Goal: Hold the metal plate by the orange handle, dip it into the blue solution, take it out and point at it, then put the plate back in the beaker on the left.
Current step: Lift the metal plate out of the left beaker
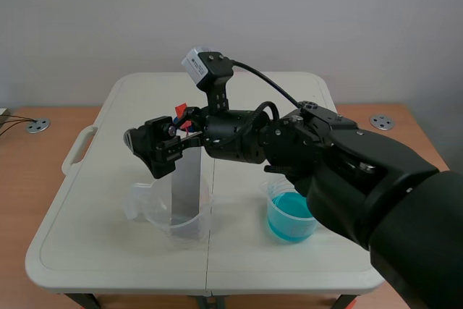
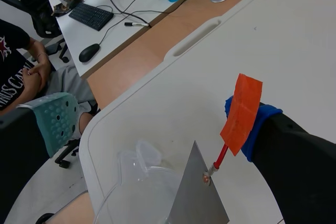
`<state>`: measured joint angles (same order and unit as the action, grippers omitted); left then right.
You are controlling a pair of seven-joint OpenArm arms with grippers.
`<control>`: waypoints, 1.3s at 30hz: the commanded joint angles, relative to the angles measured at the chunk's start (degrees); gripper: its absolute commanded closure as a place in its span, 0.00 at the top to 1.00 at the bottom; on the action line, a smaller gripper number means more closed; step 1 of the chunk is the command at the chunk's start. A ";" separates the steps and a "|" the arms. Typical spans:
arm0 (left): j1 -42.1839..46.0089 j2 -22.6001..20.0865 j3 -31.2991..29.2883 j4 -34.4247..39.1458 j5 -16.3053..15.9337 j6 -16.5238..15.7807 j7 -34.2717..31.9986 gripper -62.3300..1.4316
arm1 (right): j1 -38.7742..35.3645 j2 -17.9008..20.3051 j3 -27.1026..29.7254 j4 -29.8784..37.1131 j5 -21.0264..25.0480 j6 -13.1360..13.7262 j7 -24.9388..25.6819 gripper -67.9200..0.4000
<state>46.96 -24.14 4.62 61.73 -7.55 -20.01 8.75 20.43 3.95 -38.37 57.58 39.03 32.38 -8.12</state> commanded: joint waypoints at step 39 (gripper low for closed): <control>0.48 -0.17 -0.09 0.46 -0.28 -0.31 -0.13 0.05 | 1.49 -0.61 0.04 0.92 0.63 8.31 4.00 0.02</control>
<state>46.96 -24.14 4.62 61.73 -7.55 -20.01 8.75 20.43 3.95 -38.37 57.58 39.00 39.92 -5.02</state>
